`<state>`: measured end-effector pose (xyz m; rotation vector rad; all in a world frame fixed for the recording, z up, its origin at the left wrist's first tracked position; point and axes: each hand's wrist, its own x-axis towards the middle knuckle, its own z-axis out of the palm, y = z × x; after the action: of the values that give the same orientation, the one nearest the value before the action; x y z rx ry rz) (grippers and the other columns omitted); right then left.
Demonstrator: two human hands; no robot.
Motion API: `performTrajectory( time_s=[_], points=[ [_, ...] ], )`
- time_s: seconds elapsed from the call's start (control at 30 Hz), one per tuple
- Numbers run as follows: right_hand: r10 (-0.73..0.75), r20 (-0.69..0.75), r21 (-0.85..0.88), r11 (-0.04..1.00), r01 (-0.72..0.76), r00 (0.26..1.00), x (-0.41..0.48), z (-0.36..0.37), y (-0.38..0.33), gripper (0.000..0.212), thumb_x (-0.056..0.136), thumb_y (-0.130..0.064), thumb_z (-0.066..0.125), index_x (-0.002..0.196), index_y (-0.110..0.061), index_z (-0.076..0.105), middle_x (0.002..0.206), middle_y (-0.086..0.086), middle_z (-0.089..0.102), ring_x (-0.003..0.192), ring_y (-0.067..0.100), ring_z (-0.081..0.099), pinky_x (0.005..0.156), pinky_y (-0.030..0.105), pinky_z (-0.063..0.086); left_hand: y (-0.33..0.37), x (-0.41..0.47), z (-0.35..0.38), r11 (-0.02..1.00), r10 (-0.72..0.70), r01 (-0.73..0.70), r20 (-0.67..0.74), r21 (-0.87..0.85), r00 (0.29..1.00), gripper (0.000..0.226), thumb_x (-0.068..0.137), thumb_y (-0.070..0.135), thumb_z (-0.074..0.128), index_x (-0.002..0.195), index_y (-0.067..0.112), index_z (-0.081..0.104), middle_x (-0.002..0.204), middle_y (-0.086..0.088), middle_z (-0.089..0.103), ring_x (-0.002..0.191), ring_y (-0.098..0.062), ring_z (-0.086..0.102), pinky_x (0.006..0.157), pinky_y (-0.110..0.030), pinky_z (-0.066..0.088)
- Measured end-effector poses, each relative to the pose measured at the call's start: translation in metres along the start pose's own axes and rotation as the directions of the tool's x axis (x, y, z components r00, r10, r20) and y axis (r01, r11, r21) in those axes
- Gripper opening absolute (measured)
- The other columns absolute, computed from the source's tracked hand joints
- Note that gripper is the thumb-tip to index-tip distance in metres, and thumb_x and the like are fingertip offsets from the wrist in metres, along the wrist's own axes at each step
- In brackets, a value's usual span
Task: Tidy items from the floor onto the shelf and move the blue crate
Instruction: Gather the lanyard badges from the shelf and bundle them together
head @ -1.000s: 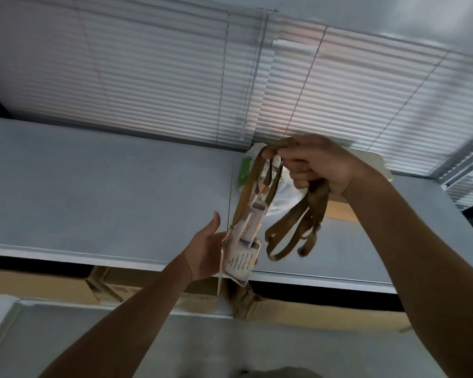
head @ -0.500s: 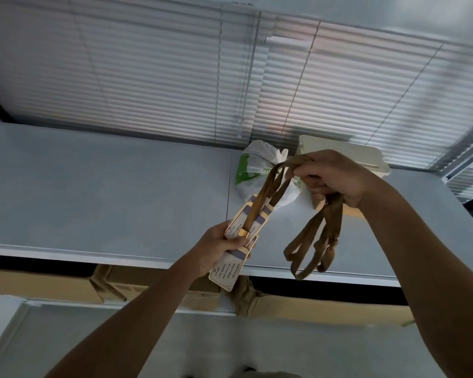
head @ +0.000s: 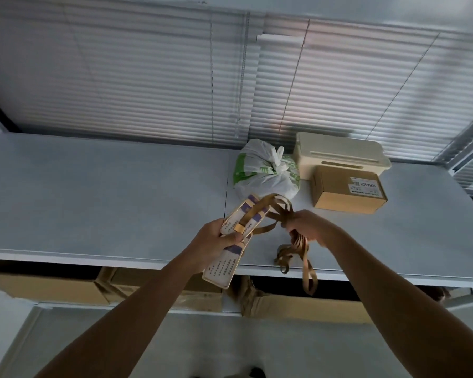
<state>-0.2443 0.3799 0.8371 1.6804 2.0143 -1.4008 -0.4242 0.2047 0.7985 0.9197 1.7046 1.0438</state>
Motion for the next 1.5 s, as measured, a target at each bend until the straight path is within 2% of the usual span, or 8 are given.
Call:
performTrajectory(
  time_s=[0.13,0.3,0.47,0.63,0.77,1.0,1.2,1.5],
  points=[
    [-0.157,-0.032,0.113,0.981,0.159,0.987,-0.007,-0.006,-0.014,0.032,0.092,-0.011,0.053,0.121,0.000,0.063,0.126,0.024,0.063,0.102,0.029,0.059,0.077,0.031,0.043,0.010,0.004,0.003,0.989,0.017,-0.021,0.030,0.148,0.999,0.036,0.087,0.043,0.065,0.115,0.022,0.062,0.105,-0.001,0.073,0.090,-0.022,0.072,0.079,-0.035,0.056],
    [-0.430,0.033,0.528,0.774,0.349,0.902,-0.012,-0.023,-0.026,0.056,0.081,-0.038,0.055,0.126,-0.006,0.064,0.125,0.022,0.066,0.118,0.031,0.059,0.102,0.045,0.036,0.022,0.013,0.006,0.968,0.003,-0.015,0.050,0.251,0.999,0.028,0.085,0.042,0.066,0.107,0.024,0.062,0.101,0.000,0.073,0.086,-0.020,0.072,0.082,-0.039,0.057],
    [-0.354,-0.071,0.142,0.922,0.361,0.932,0.002,-0.021,-0.038,0.053,0.087,-0.057,0.058,0.097,-0.007,0.074,0.098,0.014,0.075,0.089,0.021,0.068,0.091,0.036,0.048,0.028,0.017,0.010,0.916,-0.012,-0.001,0.031,0.401,0.999,0.028,0.088,0.040,0.063,0.111,0.024,0.059,0.104,0.000,0.071,0.085,-0.019,0.069,0.076,-0.033,0.054],
    [-0.347,0.047,-0.340,0.876,0.342,0.937,0.005,-0.009,-0.031,0.033,0.077,-0.056,0.071,0.077,-0.024,0.063,0.077,-0.005,0.061,0.068,0.009,0.053,0.058,0.024,0.037,0.027,0.022,0.013,0.866,-0.011,-0.010,0.038,0.499,0.999,0.034,0.086,0.044,0.063,0.114,0.025,0.057,0.105,0.000,0.069,0.083,-0.017,0.068,0.069,-0.028,0.051],
    [-0.378,0.040,-0.125,0.916,0.380,0.925,0.015,0.000,-0.020,0.032,0.081,-0.039,0.074,0.070,-0.013,0.061,0.065,0.000,0.062,0.061,0.012,0.052,0.059,0.025,0.038,0.026,0.024,0.011,0.899,-0.025,0.012,0.022,0.438,0.999,0.036,0.087,0.043,0.064,0.116,0.023,0.062,0.107,-0.001,0.072,0.084,-0.017,0.069,0.069,-0.026,0.052],
    [-0.239,0.043,0.284,0.934,0.218,0.970,0.031,-0.003,-0.014,0.023,0.088,-0.011,0.069,0.105,0.004,0.067,0.098,0.014,0.075,0.078,0.019,0.070,0.074,0.027,0.055,0.028,0.028,0.009,0.969,-0.114,0.108,0.014,0.220,0.993,0.033,0.082,0.035,0.073,0.113,0.028,0.066,0.098,0.007,0.073,0.082,-0.012,0.070,0.066,-0.025,0.051],
    [-0.178,0.007,0.390,0.907,0.161,0.984,0.031,-0.010,-0.011,0.014,0.085,-0.005,0.071,0.097,0.001,0.070,0.094,0.016,0.075,0.083,0.023,0.072,0.089,0.035,0.054,0.032,0.030,0.005,0.981,-0.147,0.125,0.146,0.148,0.978,0.034,0.083,0.016,0.074,0.116,0.020,0.066,0.107,0.001,0.072,0.092,-0.016,0.068,0.076,-0.029,0.050],
    [-0.004,-0.119,0.682,0.727,0.084,0.993,0.023,-0.025,-0.010,0.015,0.089,-0.007,0.066,0.103,0.000,0.067,0.078,0.011,0.069,0.039,0.007,0.061,0.039,0.020,0.050,0.029,0.036,0.000,0.924,-0.140,0.083,0.129,0.372,0.982,0.022,0.090,0.030,0.062,0.109,0.020,0.067,0.108,-0.004,0.070,0.093,-0.022,0.064,0.078,-0.032,0.050]
  ],
)
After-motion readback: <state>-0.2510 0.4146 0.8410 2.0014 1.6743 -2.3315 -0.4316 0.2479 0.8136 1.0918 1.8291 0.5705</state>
